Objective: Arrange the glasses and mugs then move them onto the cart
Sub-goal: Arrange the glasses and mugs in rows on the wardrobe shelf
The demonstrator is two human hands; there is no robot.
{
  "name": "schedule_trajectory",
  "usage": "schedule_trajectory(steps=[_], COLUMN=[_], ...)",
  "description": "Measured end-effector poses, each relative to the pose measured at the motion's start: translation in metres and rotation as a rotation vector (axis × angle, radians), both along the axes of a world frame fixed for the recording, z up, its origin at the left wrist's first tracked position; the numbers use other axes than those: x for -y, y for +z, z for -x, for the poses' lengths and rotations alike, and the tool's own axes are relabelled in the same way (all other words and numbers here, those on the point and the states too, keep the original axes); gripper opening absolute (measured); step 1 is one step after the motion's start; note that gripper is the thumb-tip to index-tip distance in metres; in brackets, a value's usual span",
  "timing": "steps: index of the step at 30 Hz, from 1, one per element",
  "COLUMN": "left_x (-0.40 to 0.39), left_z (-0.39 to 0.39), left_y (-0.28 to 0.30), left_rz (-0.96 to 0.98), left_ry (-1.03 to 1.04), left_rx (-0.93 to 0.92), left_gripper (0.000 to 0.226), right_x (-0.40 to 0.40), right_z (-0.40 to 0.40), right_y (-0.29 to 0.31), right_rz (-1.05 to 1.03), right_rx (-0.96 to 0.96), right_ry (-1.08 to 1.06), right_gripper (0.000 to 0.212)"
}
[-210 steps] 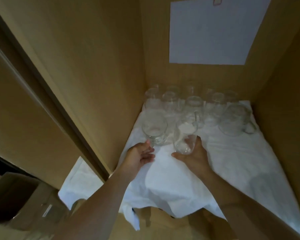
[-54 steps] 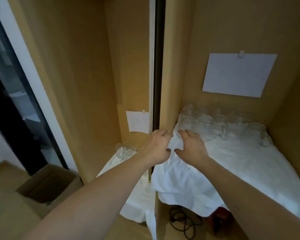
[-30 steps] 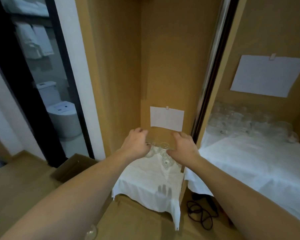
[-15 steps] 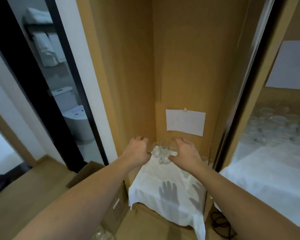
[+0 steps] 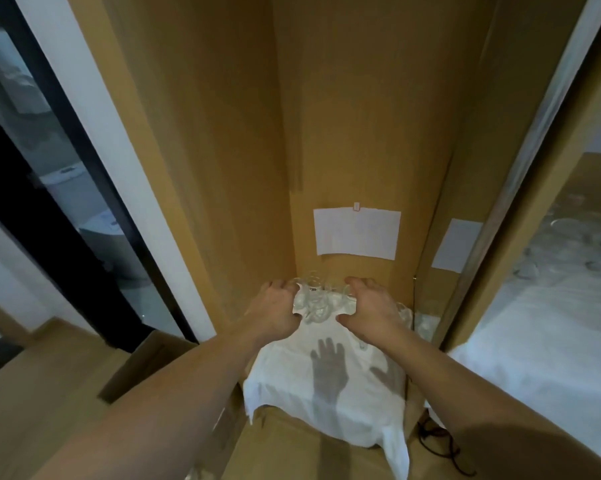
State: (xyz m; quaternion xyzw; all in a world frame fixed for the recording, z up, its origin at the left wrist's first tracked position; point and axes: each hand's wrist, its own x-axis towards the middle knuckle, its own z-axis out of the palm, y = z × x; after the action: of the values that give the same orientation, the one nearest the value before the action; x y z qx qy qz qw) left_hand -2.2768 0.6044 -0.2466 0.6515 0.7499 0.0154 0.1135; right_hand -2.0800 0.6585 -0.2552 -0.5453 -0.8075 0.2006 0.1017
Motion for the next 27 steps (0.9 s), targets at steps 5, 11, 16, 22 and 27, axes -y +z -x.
schedule_trajectory(steps=[5, 11, 16, 22, 27], left_x=[-0.025, -0.048, -0.062, -0.066, -0.072], left_z=[0.024, 0.058, 0.081, 0.102, 0.11], left_y=[-0.001, -0.01, -0.024, -0.052, -0.078], left_rz=[-0.012, -0.017, -0.025, 0.017, 0.084], left_ry=[-0.04, -0.119, -0.172, -0.176, -0.209], left_rx=[0.027, 0.057, 0.171, 0.278, 0.302], left_gripper=[0.061, 0.061, 0.057, 0.062, 0.06], right_x=[-0.012, -0.019, -0.013, 0.015, 0.022], right_z=[0.017, 0.049, 0.073, 0.088, 0.09], right_y=[-0.007, -0.018, -0.032, -0.072, -0.094], right_rz=[0.023, 0.017, 0.048, 0.157, 0.237], right_rx=[0.013, 0.051, 0.09, 0.054, 0.08], right_ry=[-0.059, -0.146, -0.229, -0.335, -0.403], right_gripper=[0.08, 0.079, 0.081, 0.082, 0.079])
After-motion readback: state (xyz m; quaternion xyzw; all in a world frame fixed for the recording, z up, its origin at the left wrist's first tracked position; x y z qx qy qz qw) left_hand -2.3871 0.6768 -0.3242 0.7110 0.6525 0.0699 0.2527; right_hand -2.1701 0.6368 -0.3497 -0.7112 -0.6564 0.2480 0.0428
